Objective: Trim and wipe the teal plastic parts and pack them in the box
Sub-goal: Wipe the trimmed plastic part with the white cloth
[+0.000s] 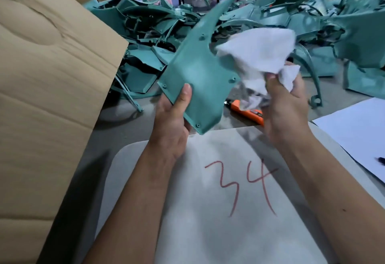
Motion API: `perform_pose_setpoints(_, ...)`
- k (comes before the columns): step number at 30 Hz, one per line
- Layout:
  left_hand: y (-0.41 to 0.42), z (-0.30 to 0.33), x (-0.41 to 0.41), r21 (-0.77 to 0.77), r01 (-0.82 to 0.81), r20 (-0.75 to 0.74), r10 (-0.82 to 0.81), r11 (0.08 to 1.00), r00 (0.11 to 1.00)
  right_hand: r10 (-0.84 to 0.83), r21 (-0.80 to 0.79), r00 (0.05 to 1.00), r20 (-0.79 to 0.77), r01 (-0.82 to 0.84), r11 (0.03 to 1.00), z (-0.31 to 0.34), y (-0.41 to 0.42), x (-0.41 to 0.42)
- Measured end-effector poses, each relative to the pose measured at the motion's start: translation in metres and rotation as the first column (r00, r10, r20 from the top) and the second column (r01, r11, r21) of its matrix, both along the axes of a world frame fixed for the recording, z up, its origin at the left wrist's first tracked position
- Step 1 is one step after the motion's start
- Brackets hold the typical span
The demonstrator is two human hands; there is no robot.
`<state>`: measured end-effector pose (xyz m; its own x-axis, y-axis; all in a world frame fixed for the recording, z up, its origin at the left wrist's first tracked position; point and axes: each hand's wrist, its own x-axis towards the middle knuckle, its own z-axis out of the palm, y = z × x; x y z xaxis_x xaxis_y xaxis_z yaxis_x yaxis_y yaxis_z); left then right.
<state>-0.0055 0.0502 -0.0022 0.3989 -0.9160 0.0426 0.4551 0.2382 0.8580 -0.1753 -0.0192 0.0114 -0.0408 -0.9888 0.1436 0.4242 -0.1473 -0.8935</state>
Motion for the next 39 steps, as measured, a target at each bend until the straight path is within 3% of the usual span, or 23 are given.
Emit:
perform_pose_setpoints(2, -0.004, -0.004, -0.004, 0.036, 0.000, 0.080, -0.003, 0.999, 0.997, 0.254, 0.003, 0.951, 0.174, -0.258, 0.966, 0.002, 0.010, 0.007)
perform_pose_setpoints(5, -0.007, -0.006, -0.002, 0.067, -0.029, 0.171, 0.017, 0.997, 0.985, 0.524, -0.023, 0.806, 0.277, -0.539, 0.842, 0.005, 0.016, 0.009)
perform_pose_setpoints(8, -0.011, -0.009, -0.001, 0.071, -0.067, 0.275, 0.045, 0.995, 0.960, 0.394, 0.094, 0.882, 0.259, -0.429, 0.898, 0.000, 0.017, 0.016)
perform_pose_setpoints(10, -0.014, -0.011, -0.009, 0.078, -0.104, 0.292, 0.077, 0.991, 0.953, 0.215, 0.071, 0.968, 0.128, -0.225, 0.972, -0.006, 0.018, 0.022)
perform_pose_setpoints(12, -0.015, -0.014, -0.021, 0.099, -0.131, 0.232, 0.106, 0.986, 0.967, 0.110, 0.017, 0.992, 0.065, -0.111, 0.994, -0.012, 0.016, 0.023)
perform_pose_setpoints(15, -0.015, -0.014, -0.030, 0.192, -0.180, 0.128, 0.158, 0.965, 0.979, 0.142, -0.106, 0.990, -0.004, -0.142, 0.984, -0.012, 0.010, 0.017)
perform_pose_setpoints(18, -0.020, -0.014, -0.025, 0.323, -0.274, 0.242, 0.201, 0.906, 0.949, 0.133, -0.251, 0.971, -0.197, -0.181, 0.951, -0.007, 0.010, 0.011)
perform_pose_setpoints(20, -0.022, -0.012, -0.022, 0.337, -0.272, 0.291, 0.175, 0.902, 0.941, 0.186, -0.253, 0.969, -0.163, -0.223, 0.941, -0.005, 0.010, 0.008)
perform_pose_setpoints(23, -0.022, -0.014, -0.018, 0.306, -0.235, 0.271, 0.152, 0.923, 0.951, 0.178, -0.054, 0.982, 0.066, -0.174, 0.983, 0.001, 0.006, -0.001)
perform_pose_setpoints(25, -0.019, -0.015, -0.010, 0.236, -0.292, 0.340, 0.203, 0.927, 0.918, 0.155, 0.051, 0.979, 0.134, -0.163, 0.985, 0.004, 0.000, -0.008)
perform_pose_setpoints(28, -0.015, -0.016, -0.002, 0.055, -0.396, 0.625, 0.277, 0.917, 0.730, 0.321, -0.016, 0.947, 0.022, -0.321, 0.947, 0.006, 0.001, -0.007)
perform_pose_setpoints(32, -0.012, -0.016, -0.006, -0.121, -0.464, 0.791, 0.368, 0.878, 0.489, 0.480, 0.104, 0.877, 0.015, -0.479, 0.872, 0.001, 0.015, 0.007)
perform_pose_setpoints(34, -0.009, -0.016, -0.006, -0.161, -0.488, 0.831, 0.385, 0.858, 0.402, 0.404, 0.071, 0.882, -0.243, -0.399, 0.914, -0.007, 0.017, 0.012)
perform_pose_setpoints(36, -0.008, -0.015, -0.006, -0.163, -0.498, 0.844, 0.382, 0.852, 0.376, 0.234, -0.044, 0.823, -0.518, -0.299, 0.953, -0.013, 0.015, 0.015)
perform_pose_setpoints(39, -0.011, -0.011, -0.009, -0.104, -0.469, 0.828, 0.337, 0.877, 0.447, 0.122, -0.155, 0.808, -0.576, -0.254, 0.955, -0.011, 0.012, 0.013)
